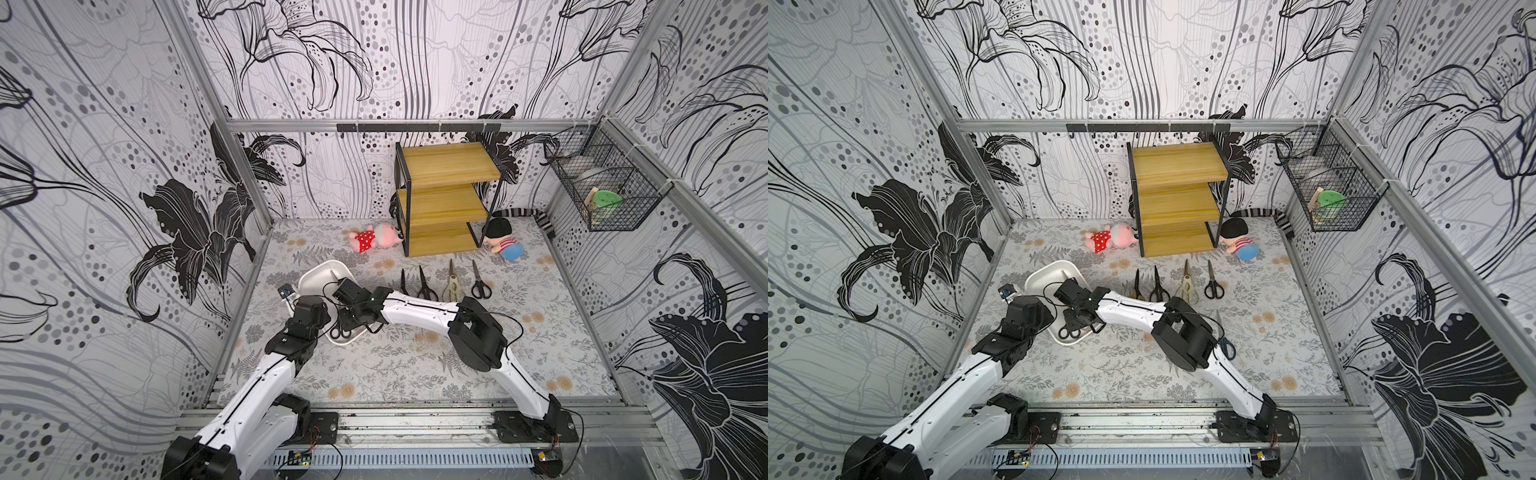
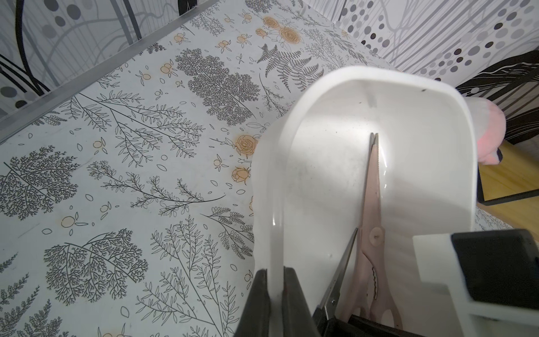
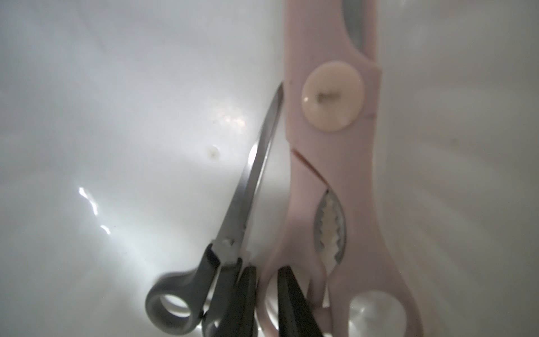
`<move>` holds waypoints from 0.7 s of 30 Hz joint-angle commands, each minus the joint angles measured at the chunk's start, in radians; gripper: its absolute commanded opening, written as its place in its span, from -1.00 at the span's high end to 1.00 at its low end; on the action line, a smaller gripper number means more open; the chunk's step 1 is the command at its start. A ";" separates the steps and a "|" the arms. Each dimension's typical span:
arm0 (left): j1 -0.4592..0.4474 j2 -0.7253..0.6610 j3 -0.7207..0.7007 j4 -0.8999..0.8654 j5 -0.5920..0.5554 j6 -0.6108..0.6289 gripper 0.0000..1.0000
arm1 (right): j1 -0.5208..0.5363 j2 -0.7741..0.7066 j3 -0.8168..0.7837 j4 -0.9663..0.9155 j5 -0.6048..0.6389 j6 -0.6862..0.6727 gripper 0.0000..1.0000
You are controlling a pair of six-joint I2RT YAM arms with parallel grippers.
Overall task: Take the scissors out of the storage box
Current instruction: Pick up the scissors from the storage box.
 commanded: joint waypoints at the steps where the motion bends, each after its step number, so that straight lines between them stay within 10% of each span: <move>1: -0.001 -0.011 0.016 0.051 -0.006 -0.002 1.00 | -0.001 0.041 -0.027 -0.008 0.065 0.017 0.75; 4: -0.002 -0.012 0.016 0.049 -0.006 -0.004 1.00 | 0.000 0.026 -0.053 0.022 0.060 0.012 1.00; 21: -0.001 0.013 0.022 0.041 -0.015 -0.006 1.00 | -0.001 -0.163 -0.100 0.080 -0.019 -0.013 1.00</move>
